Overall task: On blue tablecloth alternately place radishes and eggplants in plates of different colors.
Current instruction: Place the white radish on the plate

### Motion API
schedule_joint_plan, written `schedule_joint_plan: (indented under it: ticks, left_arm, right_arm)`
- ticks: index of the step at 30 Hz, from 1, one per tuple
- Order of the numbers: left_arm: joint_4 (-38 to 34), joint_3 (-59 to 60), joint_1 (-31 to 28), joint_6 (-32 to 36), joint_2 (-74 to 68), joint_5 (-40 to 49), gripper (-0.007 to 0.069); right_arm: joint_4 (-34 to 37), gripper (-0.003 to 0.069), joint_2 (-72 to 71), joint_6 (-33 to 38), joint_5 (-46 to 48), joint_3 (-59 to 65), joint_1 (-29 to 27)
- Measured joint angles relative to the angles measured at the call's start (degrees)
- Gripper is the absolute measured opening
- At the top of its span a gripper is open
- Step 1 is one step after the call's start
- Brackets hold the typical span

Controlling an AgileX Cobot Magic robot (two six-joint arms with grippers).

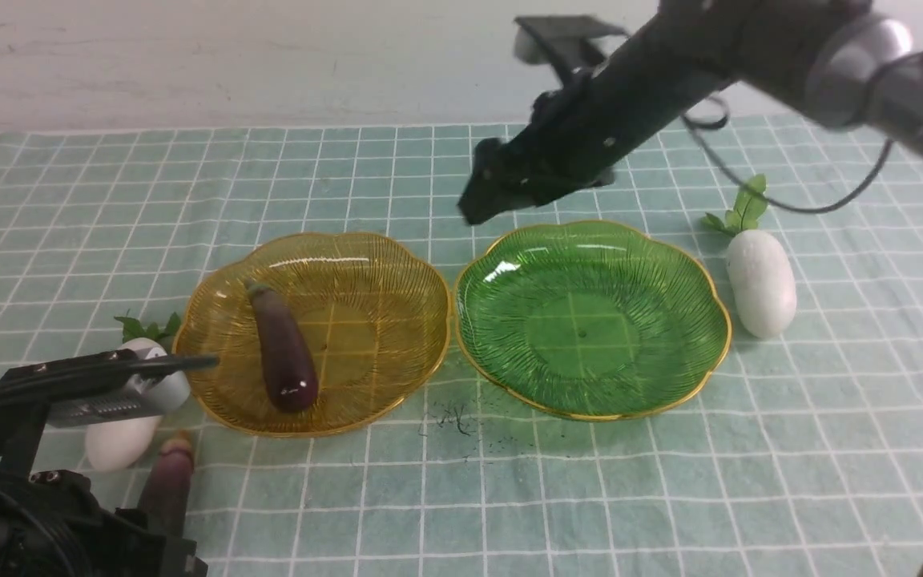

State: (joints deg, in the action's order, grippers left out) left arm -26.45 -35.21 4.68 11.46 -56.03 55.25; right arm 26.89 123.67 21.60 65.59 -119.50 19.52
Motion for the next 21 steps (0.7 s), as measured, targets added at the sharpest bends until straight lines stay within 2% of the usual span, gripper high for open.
schedule_joint_plan:
  ticks: [4,5,9,15,21]
  left_arm:
    - [0.0,0.0,0.0,0.0,0.0,0.0,0.0165]
    - [0.0,0.0,0.0,0.0,0.0,0.0,0.0165]
    - [0.0,0.0,0.0,0.0,0.0,0.0,0.0165]
    - [0.0,0.0,0.0,0.0,0.0,0.0,0.0165]
    - [0.0,0.0,0.0,0.0,0.0,0.0,0.0165]
  right_arm:
    - [-13.68,0.0681,-0.19,-11.44,4.84,-2.52,-6.31]
    - [-14.83,0.068,-0.15,-11.96,4.93,-2.52,-6.59]
    - [-23.24,0.0677,2.07,-21.6,5.71,-1.81,-12.4]
    - [-23.5,0.067,7.68,-25.29,5.71,-1.75,-16.66]
    - [-20.88,0.0651,12.46,-25.46,5.66,-1.75,-17.33]
